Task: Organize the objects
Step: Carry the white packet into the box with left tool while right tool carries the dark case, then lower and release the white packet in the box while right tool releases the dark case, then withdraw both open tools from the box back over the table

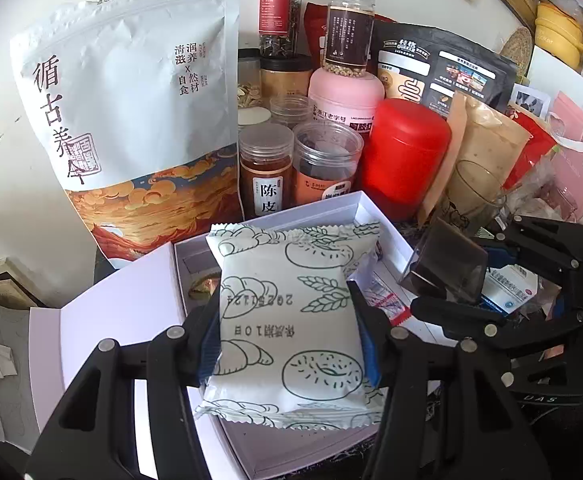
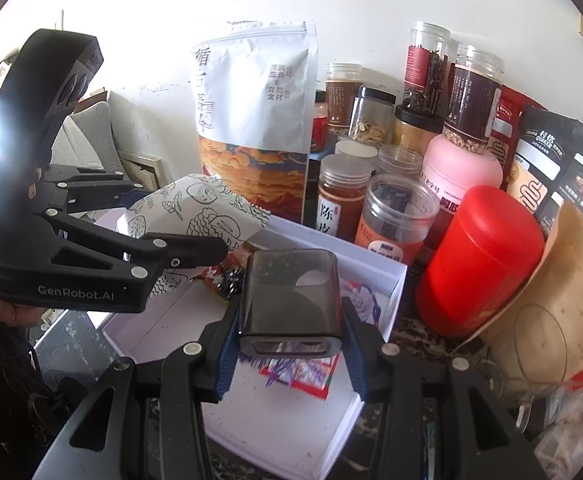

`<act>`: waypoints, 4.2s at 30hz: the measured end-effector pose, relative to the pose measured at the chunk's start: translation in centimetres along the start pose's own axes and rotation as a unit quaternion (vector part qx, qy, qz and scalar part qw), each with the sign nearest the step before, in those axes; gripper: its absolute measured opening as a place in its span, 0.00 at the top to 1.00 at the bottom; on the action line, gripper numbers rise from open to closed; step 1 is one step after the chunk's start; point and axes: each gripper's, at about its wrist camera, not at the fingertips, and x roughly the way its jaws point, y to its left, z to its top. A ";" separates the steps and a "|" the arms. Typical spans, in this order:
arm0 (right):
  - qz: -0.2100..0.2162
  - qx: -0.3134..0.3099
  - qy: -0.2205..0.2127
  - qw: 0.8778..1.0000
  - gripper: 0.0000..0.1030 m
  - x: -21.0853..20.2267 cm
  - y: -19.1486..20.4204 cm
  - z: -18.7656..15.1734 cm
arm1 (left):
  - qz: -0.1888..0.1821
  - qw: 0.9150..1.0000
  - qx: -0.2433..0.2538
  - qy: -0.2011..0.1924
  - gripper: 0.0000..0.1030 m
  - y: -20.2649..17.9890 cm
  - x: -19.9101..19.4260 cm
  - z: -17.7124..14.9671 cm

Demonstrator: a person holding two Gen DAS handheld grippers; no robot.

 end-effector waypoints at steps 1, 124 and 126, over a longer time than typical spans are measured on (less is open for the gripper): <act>0.000 0.000 -0.001 1.000 0.55 0.3 -0.2 0.3 | 0.002 1.000 -0.001 0.000 0.48 0.2 0.3 0.3; -0.121 0.015 -0.023 0.992 0.36 -14.6 4.8 -2.5 | 0.152 0.988 -0.011 -0.026 0.24 -4.6 -14.5 -5.4; -0.123 0.018 -0.026 0.992 0.36 -15.3 5.2 -3.0 | 0.154 0.988 -0.009 -0.031 0.21 -5.0 -15.3 -6.1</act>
